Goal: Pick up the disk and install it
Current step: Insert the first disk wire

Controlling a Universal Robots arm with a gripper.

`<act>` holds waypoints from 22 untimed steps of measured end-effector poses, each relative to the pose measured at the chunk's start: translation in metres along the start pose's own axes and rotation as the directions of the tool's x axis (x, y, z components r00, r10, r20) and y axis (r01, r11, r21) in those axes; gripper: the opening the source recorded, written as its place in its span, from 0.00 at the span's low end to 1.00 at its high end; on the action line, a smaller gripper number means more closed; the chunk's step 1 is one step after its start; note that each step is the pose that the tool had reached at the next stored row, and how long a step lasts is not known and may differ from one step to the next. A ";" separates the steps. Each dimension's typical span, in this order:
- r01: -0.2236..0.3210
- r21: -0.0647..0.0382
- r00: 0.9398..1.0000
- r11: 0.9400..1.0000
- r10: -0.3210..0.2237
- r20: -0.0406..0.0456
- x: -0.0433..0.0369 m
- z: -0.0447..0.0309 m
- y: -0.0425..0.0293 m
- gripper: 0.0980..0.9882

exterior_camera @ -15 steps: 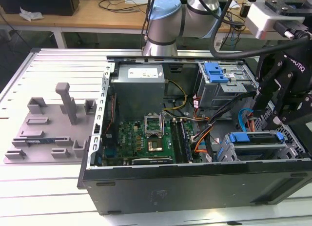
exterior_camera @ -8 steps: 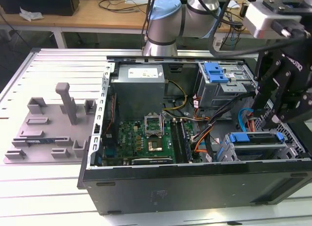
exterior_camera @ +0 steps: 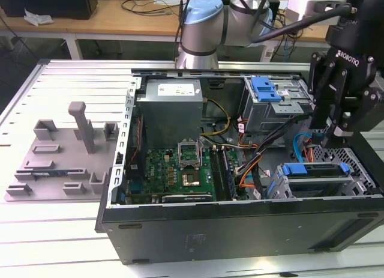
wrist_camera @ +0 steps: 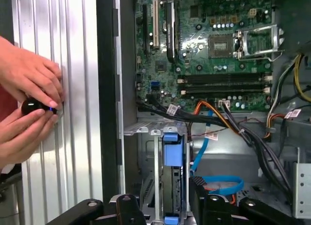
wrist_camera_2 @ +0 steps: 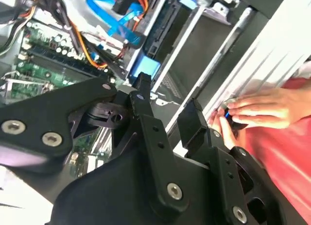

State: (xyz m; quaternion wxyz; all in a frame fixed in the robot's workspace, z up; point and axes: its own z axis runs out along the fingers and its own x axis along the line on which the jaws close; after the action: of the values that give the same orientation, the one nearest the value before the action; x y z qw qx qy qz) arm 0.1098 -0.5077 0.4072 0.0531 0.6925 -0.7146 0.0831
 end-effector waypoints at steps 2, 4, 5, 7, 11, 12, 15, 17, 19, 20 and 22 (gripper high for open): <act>-0.025 0.003 1.000 1.000 0.025 -0.005 -0.0001 0.0007 -0.0001 0.45; -0.057 -0.004 0.998 0.998 0.057 -0.007 -0.0003 0.0011 0.0000 0.45; -0.067 -0.008 0.998 0.998 0.067 -0.009 -0.0006 0.0015 -0.0004 0.45; -0.069 -0.008 0.997 0.998 0.069 -0.019 -0.0048 0.0014 -0.0032 0.45; -0.067 -0.005 0.996 0.998 0.067 -0.062 -0.0200 0.0007 -0.0117 0.45; -0.067 -0.004 0.995 0.998 0.066 -0.071 -0.0237 0.0005 -0.0136 0.45; -0.065 -0.006 0.993 0.998 0.064 -0.098 -0.0352 0.0005 -0.0197 0.45; -0.063 -0.009 0.991 0.998 0.062 -0.115 -0.0407 0.0006 -0.0228 0.45; -0.062 -0.014 0.990 0.998 0.059 -0.129 -0.0454 0.0009 -0.0259 0.45; -0.060 -0.019 0.989 0.998 0.057 -0.138 -0.0483 0.0012 -0.0285 0.45; -0.058 -0.030 0.986 0.998 0.052 -0.156 -0.0540 0.0020 -0.0351 0.45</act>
State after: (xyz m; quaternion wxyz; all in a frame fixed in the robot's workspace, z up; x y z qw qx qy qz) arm 0.1469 -0.4560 0.3964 0.1179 0.6629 -0.7285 0.1259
